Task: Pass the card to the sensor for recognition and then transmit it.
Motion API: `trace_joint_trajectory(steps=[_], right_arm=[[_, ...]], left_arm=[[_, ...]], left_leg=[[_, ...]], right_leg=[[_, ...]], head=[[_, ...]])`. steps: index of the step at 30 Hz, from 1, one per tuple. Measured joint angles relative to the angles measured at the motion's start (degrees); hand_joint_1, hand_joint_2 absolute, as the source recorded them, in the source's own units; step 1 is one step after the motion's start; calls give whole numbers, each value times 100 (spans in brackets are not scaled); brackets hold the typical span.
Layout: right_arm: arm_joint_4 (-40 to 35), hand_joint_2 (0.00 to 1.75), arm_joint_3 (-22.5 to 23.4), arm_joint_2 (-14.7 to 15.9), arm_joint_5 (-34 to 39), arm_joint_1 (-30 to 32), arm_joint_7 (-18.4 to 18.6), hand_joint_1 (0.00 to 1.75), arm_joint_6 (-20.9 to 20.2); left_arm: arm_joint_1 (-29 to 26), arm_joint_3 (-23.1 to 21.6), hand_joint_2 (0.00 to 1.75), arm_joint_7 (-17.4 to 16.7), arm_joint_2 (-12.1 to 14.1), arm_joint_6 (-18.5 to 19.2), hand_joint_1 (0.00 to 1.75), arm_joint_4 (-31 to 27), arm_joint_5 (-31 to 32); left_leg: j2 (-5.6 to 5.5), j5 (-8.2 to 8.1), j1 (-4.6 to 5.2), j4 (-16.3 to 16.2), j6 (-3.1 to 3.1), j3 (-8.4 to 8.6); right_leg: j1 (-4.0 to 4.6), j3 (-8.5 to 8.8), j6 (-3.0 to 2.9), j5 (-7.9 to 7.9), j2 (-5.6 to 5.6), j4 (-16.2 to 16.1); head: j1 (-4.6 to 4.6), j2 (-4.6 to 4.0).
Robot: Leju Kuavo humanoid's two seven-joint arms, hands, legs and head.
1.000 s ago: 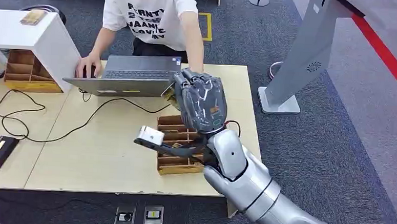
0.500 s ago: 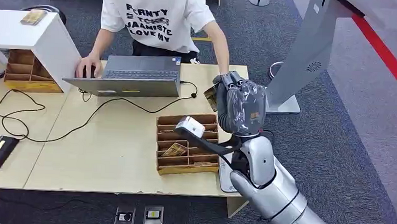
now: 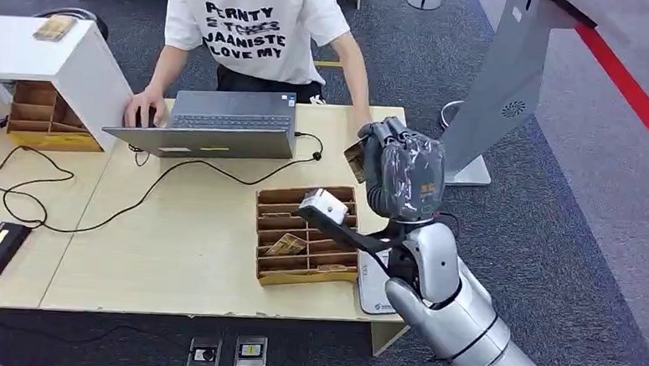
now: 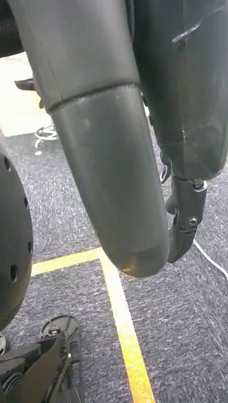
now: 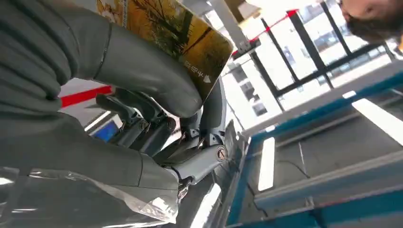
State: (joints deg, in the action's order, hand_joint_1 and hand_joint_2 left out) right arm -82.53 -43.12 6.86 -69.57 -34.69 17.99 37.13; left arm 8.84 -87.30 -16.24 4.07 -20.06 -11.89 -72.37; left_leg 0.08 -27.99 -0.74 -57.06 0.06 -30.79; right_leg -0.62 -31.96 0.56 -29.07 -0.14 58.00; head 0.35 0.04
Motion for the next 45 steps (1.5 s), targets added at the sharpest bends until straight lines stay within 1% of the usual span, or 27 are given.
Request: trace_joint_trajectory(steps=[2, 5, 10, 18, 24, 29, 36, 41, 45], right_arm=[[28, 175, -35, 24, 33, 0, 74, 175, -183], [68, 175, -68, 46, 30, 0, 98, 175, -238], [153, 175, -138, 116, 50, 1, 203, 175, -561], [291, 175, -201, 370, -72, 161, 514, 175, -913], [277, 175, -155, 652, -282, 380, 802, 175, -1541], [186, 175, -98, 850, -282, 472, 885, 175, -2082], [188, 175, -100, 986, -184, 456, 933, 175, -2417], [188, 175, -103, 1043, -164, 451, 935, 175, -2491], [214, 175, -105, 1071, 4, 440, 918, 175, -2598]], left_arm=[[0, 0, 0, 0, 0, 0, 0, 0, -15], [0, 0, 0, 0, 0, -2, 0, 0, -26], [0, 0, 0, 0, 0, 2, 0, 2, -59], [-1, 0, 0, 57, 0, 61, 0, 15, -74], [-3, 0, 0, 61, 9, 111, 0, 24, -114], [-1, 0, 0, 63, 22, 111, 0, 37, -166], [-2, 0, 0, 87, 22, 109, 0, 39, -229], [-2, 0, 0, 103, 22, 105, 0, 39, -247], [-2, 0, 0, 151, 22, 101, 0, 39, -256]], left_leg=[[0, 0, 0, 0, 0, -1], [0, 0, 0, 0, 0, -1], [0, 0, 0, 0, 0, -3], [-1, 0, 0, 0, 0, -3], [-1, 0, 0, 0, 1, -3], [0, -1, 1, 0, 1, -2], [-1, 0, 0, 0, 0, -3], [-1, 0, 0, 0, 1, -3], [-1, 0, 0, 0, 1, -3]], right_leg=[[0, 0, 0, 0, -1, 0], [0, 0, 0, 0, -1, 0], [0, -1, 0, 0, -2, 0], [0, -2, 0, 0, -2, 0], [0, -1, 0, 0, -3, 0], [-1, -1, 0, 0, -2, 0], [0, -1, 0, 0, -3, 0], [-1, -1, 0, 0, -3, 0], [-1, -1, 0, 0, -4, 0]], head=[[-2, 0], [-2, 0], [0, 0], [-2, 0], [0, 0], [0, 0], [-2, 0], [0, 0], [-2, 0]])
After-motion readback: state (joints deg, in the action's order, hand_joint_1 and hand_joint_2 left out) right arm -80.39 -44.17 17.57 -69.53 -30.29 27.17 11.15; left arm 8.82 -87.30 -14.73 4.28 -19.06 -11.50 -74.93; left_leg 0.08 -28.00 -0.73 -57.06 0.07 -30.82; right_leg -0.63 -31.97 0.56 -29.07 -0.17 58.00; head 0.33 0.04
